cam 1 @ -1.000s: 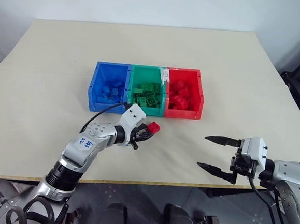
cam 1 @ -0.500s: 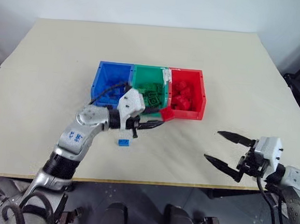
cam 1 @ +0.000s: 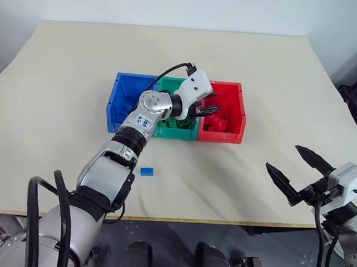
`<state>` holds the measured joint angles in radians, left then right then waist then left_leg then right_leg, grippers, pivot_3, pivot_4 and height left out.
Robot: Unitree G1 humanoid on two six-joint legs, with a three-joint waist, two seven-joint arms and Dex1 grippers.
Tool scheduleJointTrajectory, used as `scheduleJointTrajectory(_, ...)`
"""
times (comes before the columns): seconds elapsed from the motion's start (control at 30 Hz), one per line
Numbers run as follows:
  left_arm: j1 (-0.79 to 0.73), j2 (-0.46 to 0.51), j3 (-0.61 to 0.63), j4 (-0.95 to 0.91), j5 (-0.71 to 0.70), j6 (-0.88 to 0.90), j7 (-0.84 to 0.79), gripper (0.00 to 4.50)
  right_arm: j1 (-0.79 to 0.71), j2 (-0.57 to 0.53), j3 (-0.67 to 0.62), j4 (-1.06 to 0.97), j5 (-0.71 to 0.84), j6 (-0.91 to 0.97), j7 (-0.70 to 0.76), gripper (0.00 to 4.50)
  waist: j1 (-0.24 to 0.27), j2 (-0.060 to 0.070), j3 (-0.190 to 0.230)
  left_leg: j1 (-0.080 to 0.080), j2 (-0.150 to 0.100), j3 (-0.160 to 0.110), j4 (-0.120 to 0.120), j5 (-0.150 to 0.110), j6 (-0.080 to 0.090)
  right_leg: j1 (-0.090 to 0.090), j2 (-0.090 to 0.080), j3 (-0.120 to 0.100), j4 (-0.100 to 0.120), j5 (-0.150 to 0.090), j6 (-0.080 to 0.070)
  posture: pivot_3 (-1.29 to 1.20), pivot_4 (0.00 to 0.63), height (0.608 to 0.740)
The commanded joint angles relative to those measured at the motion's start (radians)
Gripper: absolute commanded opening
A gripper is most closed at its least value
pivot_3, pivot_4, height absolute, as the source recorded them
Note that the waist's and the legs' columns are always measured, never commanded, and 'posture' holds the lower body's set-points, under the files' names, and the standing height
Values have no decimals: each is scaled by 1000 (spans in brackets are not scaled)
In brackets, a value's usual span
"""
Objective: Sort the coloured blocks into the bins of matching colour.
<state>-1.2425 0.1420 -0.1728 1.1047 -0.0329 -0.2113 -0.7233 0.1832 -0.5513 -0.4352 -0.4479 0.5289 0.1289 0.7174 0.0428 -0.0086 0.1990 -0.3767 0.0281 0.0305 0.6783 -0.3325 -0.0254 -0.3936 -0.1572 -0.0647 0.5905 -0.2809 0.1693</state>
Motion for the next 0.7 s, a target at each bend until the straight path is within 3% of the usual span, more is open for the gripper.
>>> scheduleJointTrajectory(0.03, -15, 28, 37, -46, -8, -47, -42, 3420, -1, 2, 6, -33, 9, -30, 10, 4500, 1, 0, 0, 0, 0, 0, 0, 0, 0, 0, 0, 0, 0, 0, 0, 0, 150, 740)
scheduleJointTrajectory(0.1, 42, 69, 62, -153, -41, -29, -93, 3962, -35, -4, 33, -3, 9, -40, 37, 4500, -1, 0, 0, 0, 0, 0, 0, 0, 0, 0, 0, 0, 0, 0, 0, 0, 150, 740)
scheduleJointTrajectory(0.23, 205, 167, 107, -457, -113, 71, -173, 3962, -111, -33, 88, 56, 17, -47, 116, 4500, -23, 0, 0, 0, 1, 0, 1, 0, 0, 0, 0, 1, 1, 0, 0, 0, 150, 740)
scheduleJointTrajectory(0.4, 512, 365, 208, -859, -231, 207, -267, 3962, -221, -104, 195, 144, 13, -25, 277, 4500, -40, 1, 0, 1, 2, 1, 2, 0, 0, 0, 0, 1, 2, 0, 0, 0, 150, 740)
scheduleJointTrajectory(0.47, 740, 489, 334, -1006, -287, 206, -312, 3962, -287, -139, 268, 206, -6, -36, 379, 4500, -52, 1, 0, 1, 2, 1, 1, 0, 0, 0, 0, 1, 2, 0, 0, 0, 150, 740)
scheduleJointTrajectory(0.53, 919, 586, 455, -1082, -306, 198, -324, 4297, -339, -154, 314, 251, -10, -42, 444, 4500, -61, 1, 0, 3, 3, 3, 1, -1, 0, -1, 0, 1, 3, 0, 0, 0, 150, 740)
scheduleJointTrajectory(0.57, 979, 612, 503, -1104, -322, 210, -320, 4471, -356, -155, 326, 267, -9, -45, 463, 4500, -62, 1, 0, 3, 4, 3, 0, -2, 0, -1, 0, 1, 3, 0, 0, 0, 150, 740)
scheduleJointTrajectory(0.7, 1202, 665, 674, -1163, -427, 294, -352, 4471, -443, -141, 384, 317, -10, -34, 525, 4500, -35, 0, 1, 2, 4, 2, 4, -5, 0, 1, -1, 0, 3, 1, -1, 0, 150, 740)
